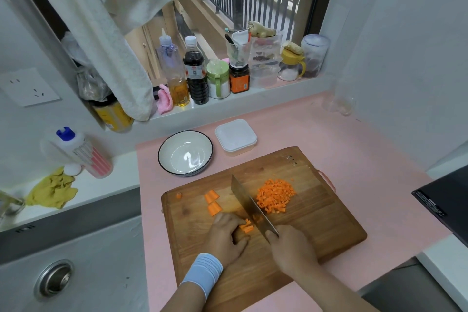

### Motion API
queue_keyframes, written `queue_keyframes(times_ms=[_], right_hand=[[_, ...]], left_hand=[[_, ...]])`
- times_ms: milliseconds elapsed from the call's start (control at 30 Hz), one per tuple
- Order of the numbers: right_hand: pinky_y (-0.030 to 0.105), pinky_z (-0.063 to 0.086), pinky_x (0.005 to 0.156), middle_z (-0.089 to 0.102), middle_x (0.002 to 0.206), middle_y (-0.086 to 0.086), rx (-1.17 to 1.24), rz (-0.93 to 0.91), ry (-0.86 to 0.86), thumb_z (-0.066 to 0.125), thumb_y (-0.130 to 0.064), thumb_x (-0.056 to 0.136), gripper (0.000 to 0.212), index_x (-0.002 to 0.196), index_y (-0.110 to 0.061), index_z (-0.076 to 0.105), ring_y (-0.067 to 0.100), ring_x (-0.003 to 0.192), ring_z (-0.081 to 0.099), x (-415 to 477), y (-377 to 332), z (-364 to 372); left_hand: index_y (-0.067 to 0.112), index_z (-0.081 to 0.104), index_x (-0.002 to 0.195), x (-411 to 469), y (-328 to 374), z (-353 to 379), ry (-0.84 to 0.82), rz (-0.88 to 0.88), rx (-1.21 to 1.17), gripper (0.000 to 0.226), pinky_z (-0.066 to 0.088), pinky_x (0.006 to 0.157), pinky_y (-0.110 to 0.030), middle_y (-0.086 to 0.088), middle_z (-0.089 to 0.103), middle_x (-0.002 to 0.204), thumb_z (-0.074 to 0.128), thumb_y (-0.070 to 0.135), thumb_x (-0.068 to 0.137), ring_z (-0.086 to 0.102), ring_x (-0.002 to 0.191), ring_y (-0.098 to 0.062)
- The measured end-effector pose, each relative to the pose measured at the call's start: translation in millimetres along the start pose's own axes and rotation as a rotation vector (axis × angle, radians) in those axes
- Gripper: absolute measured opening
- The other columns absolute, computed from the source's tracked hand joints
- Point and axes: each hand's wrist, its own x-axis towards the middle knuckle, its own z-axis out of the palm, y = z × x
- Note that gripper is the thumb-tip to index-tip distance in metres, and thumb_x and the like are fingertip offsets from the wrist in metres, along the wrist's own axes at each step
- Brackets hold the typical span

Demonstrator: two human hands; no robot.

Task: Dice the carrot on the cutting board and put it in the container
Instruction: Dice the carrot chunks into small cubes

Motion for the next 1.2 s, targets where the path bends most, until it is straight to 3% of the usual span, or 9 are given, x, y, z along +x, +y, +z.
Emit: queue_keyframes(times_ms=[200,300,400,567,800,967,1200], right_hand=[[0.032,0.049,0.073,0.064,0.083,-0.008,-0.004,-0.014,-0.001,0.044,-0.042,0.103,0.030,0.089,-0.026,0.065,0.017,0.084,0.062,-2.2,0.5,-2.0],[0.034,0.051,0.077,0.066,0.088,-0.008,-0.019,-0.022,0.008,0.043,-0.043,0.102,0.029,0.092,-0.026,0.066,0.017,0.090,0.064,-4.3,0.8,-2.7],[0.035,0.052,0.078,0.066,0.087,-0.008,-0.010,-0.027,0.001,0.043,-0.044,0.102,0.030,0.091,-0.027,0.065,0.015,0.086,0.064,-6.4,1.0,-1.5],[0.035,0.053,0.079,0.067,0.089,-0.008,-0.013,-0.053,-0.005,0.042,-0.043,0.103,0.030,0.100,-0.027,0.067,0.014,0.087,0.064,-8.7,-1.7,0.5],[0.036,0.055,0.081,0.066,0.087,-0.009,-0.031,-0.064,0.003,0.043,-0.043,0.103,0.028,0.101,-0.029,0.067,0.011,0.085,0.064,-9.1,-2.6,1.0],[0.033,0.054,0.079,0.066,0.089,-0.009,-0.064,-0.096,0.026,0.042,-0.043,0.104,0.029,0.103,-0.028,0.067,0.011,0.086,0.063,-10.8,-2.5,0.4],[0.030,0.052,0.081,0.071,0.095,-0.006,-0.199,-0.162,0.101,0.042,-0.042,0.102,0.029,0.111,-0.030,0.067,0.013,0.093,0.066,-26.8,6.3,0.0]], left_hand=[[0.023,0.066,0.095,6.6,10.9,12.9,0.072,-0.119,0.012,0.023,0.045,0.082,-0.023,0.010,0.058,0.093,0.076,0.027,0.074,0.045,0.094,-0.008],[0.024,0.060,0.102,3.2,15.7,10.5,0.068,-0.129,0.025,0.026,0.042,0.083,-0.021,0.011,0.056,0.097,0.064,0.037,0.080,0.042,0.097,-0.007],[0.025,0.059,0.105,0.3,10.2,2.4,0.041,-0.062,0.004,0.025,0.042,0.085,-0.019,0.013,0.051,0.102,0.056,0.027,0.081,0.044,0.100,-0.005],[0.023,0.068,0.090,2.0,-3.9,0.5,0.024,0.055,0.004,0.014,0.046,0.082,-0.019,0.013,0.055,0.096,0.064,0.013,0.081,0.044,0.098,-0.001],[0.017,0.067,0.100,0.0,2.3,-4.5,0.012,0.137,0.022,0.024,0.046,0.082,-0.019,0.006,0.056,0.107,0.060,0.017,0.077,0.049,0.104,-0.008],[0.014,0.070,0.092,-1.9,0.9,1.7,0.019,0.248,0.043,0.007,0.047,0.080,-0.019,0.002,0.059,0.099,0.066,0.011,0.087,0.054,0.094,-0.012],[0.012,0.074,0.091,-2.5,-1.5,4.3,0.046,0.256,0.031,0.009,0.045,0.084,-0.016,0.002,0.064,0.094,0.067,0.007,0.087,0.057,0.089,-0.012]])
